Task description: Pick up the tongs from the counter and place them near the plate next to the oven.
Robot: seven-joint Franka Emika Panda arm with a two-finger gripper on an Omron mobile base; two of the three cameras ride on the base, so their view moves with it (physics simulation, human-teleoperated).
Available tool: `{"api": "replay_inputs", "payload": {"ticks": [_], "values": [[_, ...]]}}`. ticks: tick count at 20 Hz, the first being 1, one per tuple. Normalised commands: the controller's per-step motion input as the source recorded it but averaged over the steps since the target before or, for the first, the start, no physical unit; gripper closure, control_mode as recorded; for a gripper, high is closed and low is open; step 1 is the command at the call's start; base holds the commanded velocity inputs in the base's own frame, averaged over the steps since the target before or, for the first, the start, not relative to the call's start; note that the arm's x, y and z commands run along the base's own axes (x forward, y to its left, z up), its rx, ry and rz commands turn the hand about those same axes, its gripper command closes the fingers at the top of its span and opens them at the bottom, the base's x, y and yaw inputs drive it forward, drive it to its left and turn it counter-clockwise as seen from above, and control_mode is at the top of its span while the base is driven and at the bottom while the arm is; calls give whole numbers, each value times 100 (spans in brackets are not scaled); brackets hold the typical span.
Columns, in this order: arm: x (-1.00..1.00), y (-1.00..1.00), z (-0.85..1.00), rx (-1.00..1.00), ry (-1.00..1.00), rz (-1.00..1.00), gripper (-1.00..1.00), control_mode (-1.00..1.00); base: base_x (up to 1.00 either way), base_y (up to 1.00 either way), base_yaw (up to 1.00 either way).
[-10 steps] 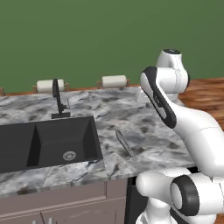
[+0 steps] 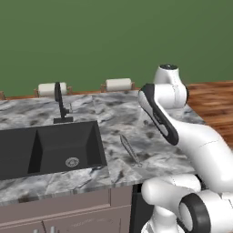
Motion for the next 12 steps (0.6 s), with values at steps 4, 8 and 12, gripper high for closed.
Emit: {"api": "replay_inputs", "payload": {"ticks": [4, 8, 12], "values": [[-10, 21, -100, -12, 0, 16, -100, -100, 0, 0, 0], [0, 15, -100, 0, 0, 15, -100, -100, 0, 0, 0], [13, 20, -100, 0, 0, 13, -100, -100, 0, 0, 0]]}}
